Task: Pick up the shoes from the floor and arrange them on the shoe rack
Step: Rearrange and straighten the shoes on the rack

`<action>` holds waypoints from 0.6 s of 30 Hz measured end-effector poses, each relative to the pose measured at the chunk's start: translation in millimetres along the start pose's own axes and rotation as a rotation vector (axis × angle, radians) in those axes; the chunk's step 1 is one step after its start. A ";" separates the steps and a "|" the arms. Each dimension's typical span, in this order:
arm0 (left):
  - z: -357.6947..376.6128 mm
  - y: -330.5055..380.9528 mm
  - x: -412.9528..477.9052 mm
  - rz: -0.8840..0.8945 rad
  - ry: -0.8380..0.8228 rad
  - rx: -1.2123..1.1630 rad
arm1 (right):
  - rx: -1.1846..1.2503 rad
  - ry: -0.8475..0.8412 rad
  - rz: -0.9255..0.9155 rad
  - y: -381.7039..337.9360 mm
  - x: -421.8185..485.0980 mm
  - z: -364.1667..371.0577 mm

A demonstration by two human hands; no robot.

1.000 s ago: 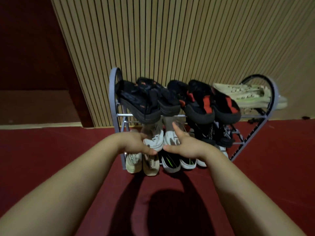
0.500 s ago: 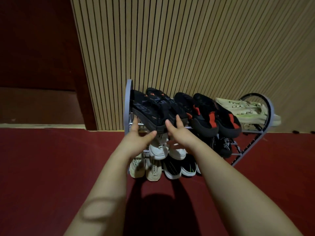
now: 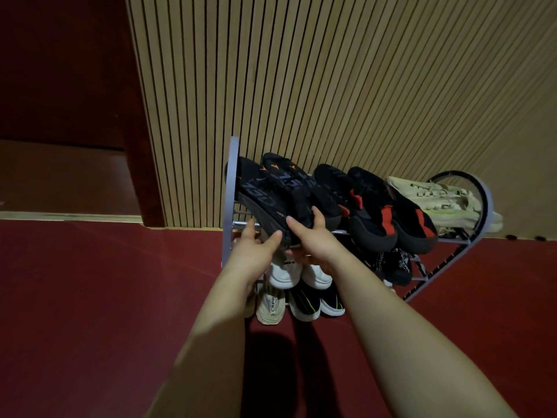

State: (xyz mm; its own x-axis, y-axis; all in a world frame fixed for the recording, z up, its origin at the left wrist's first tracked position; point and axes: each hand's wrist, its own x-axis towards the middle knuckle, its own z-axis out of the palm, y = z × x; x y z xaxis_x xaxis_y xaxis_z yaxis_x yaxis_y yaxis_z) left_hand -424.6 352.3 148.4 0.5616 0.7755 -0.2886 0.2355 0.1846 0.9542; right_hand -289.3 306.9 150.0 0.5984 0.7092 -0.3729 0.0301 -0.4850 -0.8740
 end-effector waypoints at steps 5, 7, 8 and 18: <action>5.0 -2.7 9.6 -0.004 0.005 -0.065 | -0.122 0.000 -0.039 0.2 2.4 0.3; 5.3 -5.2 14.1 -0.004 0.032 -0.141 | -0.165 -0.099 -0.014 0.0 -1.4 3.2; 4.8 -6.9 16.7 -0.015 0.043 -0.189 | -0.183 -0.148 -0.010 1.0 -2.3 3.8; -8.2 -10.8 29.9 -0.088 -0.003 -0.512 | -0.435 -0.245 -0.164 -4.0 -1.8 -25.8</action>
State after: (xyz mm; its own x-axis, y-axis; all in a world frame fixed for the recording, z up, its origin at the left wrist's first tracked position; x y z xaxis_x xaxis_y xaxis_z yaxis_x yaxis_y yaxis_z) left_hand -416.9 378.4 130.1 0.5592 0.7424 -0.3691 -0.1363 0.5215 0.8423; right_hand -269.8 294.3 162.2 0.3544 0.8674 -0.3492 0.4690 -0.4880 -0.7361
